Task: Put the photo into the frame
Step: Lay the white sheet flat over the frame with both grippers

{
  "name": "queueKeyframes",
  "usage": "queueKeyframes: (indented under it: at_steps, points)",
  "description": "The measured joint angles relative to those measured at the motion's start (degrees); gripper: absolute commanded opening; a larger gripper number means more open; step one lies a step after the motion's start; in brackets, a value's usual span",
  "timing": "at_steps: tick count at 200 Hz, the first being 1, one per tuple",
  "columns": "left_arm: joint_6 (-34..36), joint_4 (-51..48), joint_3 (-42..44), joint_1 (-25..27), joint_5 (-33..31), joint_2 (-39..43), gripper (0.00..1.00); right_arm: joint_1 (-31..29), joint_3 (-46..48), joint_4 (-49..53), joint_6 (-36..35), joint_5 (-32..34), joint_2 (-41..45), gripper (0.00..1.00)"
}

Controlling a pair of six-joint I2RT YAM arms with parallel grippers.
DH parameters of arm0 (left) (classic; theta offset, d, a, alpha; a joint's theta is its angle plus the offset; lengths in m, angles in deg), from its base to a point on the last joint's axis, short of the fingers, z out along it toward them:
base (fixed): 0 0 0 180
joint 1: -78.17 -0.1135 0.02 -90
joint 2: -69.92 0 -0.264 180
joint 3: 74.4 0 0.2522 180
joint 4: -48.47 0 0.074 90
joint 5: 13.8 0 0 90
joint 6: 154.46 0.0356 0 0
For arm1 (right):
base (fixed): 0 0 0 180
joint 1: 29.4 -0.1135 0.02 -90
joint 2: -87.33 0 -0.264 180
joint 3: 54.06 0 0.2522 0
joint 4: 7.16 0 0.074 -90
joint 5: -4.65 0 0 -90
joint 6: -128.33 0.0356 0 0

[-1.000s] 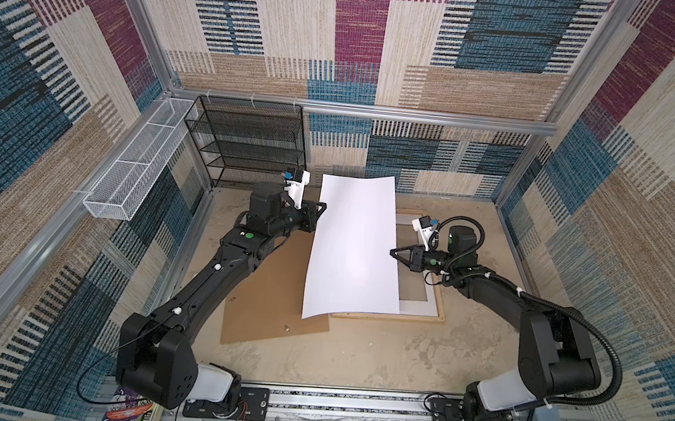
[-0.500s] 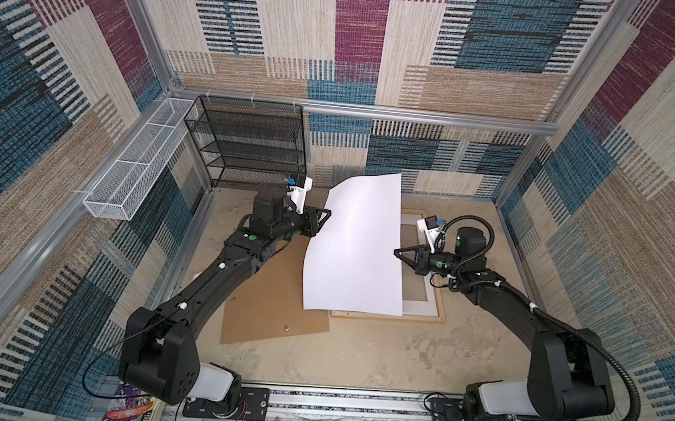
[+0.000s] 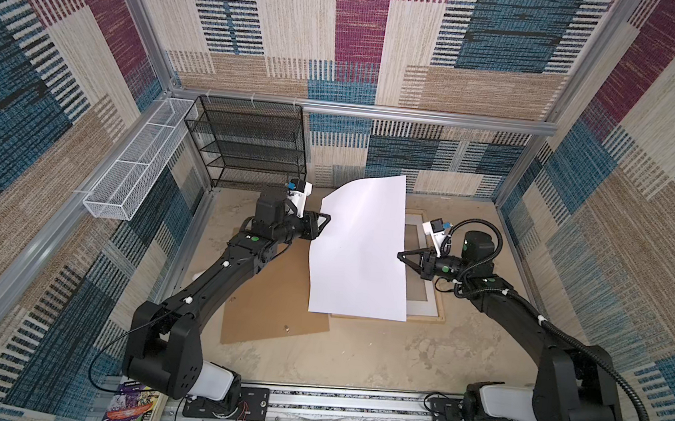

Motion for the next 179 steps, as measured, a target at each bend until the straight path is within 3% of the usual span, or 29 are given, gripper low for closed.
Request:
queueKeyframes:
  at_steps: [33,61,179]
  points:
    - [0.0,0.0,-2.25,-0.11,0.26,-2.71,0.09,1.16,-1.36,3.93,0.17,1.18,-0.79,0.06]
    - [0.0,0.0,-5.79,-0.22,1.68,-6.45,0.05,3.04,-3.45,8.2,-0.33,2.56,-2.84,0.06]
    - [-5.11,1.77,-16.96,-0.33,7.76,-22.88,0.04,12.7,-15.02,22.64,-6.1,2.91,-12.37,0.06]
